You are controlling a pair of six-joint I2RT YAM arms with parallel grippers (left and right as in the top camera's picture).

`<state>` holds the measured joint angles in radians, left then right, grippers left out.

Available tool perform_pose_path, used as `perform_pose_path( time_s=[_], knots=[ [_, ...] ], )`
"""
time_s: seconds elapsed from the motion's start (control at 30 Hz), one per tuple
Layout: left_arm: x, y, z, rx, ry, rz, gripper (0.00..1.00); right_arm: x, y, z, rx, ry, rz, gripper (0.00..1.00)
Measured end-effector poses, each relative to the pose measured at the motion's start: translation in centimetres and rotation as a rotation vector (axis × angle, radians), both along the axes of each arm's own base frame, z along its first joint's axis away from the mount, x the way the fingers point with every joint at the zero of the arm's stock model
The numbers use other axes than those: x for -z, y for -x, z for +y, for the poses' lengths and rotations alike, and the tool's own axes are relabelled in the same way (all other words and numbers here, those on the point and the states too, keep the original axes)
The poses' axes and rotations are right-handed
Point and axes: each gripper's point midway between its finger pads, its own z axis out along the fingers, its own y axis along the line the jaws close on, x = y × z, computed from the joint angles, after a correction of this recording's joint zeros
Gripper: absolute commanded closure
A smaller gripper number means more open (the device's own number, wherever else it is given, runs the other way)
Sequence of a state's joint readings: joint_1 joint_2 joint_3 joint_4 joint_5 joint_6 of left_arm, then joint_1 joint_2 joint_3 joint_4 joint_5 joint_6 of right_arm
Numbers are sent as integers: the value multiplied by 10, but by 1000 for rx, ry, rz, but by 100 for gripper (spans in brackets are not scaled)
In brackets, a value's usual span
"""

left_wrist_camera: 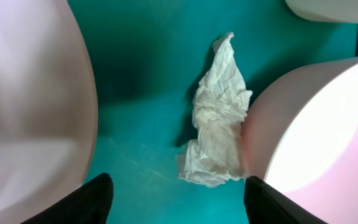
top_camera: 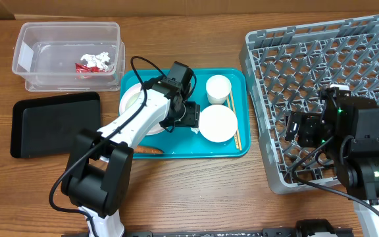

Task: Sort waste into correct bins and load items into the dishwasher
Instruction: 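Grasp the second tissue between the bowls with the left gripper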

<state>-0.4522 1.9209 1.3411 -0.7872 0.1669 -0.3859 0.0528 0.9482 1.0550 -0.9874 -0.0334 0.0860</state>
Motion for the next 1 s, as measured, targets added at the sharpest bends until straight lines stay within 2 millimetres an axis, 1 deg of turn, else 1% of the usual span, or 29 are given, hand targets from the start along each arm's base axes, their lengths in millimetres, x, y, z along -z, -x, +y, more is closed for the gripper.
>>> perform_pose_path(
  time_s=[0.23,0.37,0.47,0.57,0.67,0.83,1.0],
  knots=[
    [1,-6,-3,0,10,-20,31,0,0,0,0,0,0,0],
    [3,-11,-8,20,19,-43,31,0,0,0,0,0,0,0],
    [3,-9,-11,35,18,-46,31,0,0,0,0,0,0,0],
    [3,-8,-13,45,18,-46,34,0,0,0,0,0,0,0],
    [3,-8,-13,45,18,-46,35,0,0,0,0,0,0,0],
    [3,-8,-13,45,18,-46,38,0,0,0,0,1,0,0],
    [3,-8,-13,45,18,-46,38,0,0,0,0,0,0,0]
  ],
)
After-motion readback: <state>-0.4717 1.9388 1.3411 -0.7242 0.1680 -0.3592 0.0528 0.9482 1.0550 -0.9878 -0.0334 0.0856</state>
